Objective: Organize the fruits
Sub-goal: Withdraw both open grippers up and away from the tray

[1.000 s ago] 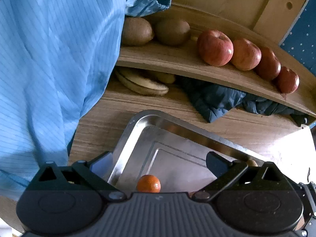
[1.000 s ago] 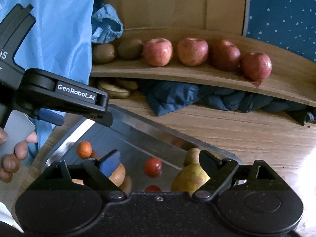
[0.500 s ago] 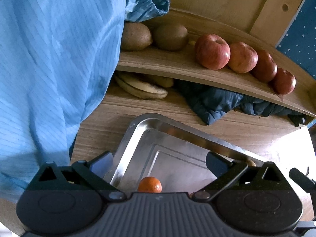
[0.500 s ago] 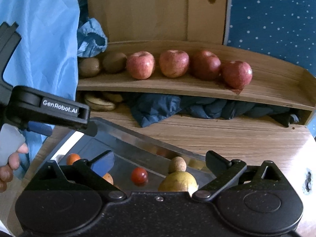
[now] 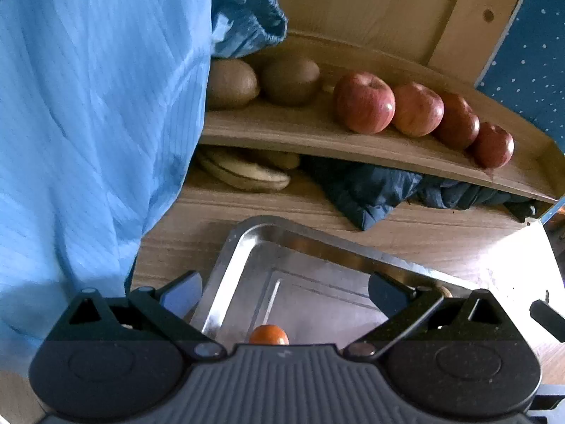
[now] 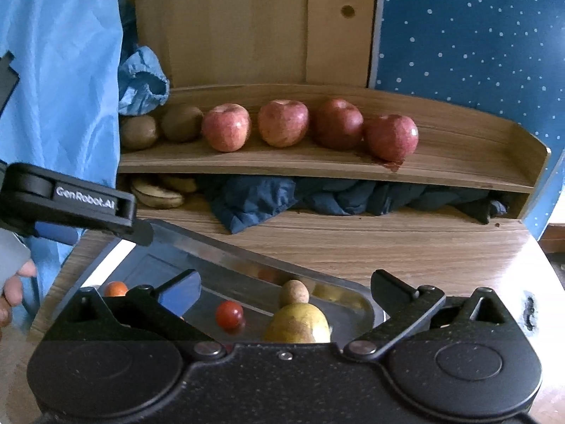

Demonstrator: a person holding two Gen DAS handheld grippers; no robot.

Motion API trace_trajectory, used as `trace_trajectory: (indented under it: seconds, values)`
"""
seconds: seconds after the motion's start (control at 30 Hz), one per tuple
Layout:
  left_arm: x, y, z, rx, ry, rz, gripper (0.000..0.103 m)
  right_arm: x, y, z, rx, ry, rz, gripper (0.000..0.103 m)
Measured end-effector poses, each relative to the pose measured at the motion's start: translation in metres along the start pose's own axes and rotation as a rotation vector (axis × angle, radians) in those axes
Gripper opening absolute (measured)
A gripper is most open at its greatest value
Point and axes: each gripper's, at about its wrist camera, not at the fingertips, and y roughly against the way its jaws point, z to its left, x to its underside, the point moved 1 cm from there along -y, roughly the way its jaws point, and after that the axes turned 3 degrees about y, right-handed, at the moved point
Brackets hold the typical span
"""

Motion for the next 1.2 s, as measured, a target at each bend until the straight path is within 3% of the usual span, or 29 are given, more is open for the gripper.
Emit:
trace_trajectory:
  seconds: [0.57,1.2]
  values:
    - [-0.002,-0.002,-0.007,0.033,-0.055,-0.019,0.102,-0.004,0.003,-0.004,0.066,0.011,-0.008,0.102]
    - [0.013,0.023,-0.026,0.002,-0.048,-0.108,0.102,0.011,0.027,-0.034,0.054,-0.018,-0.019,0.102]
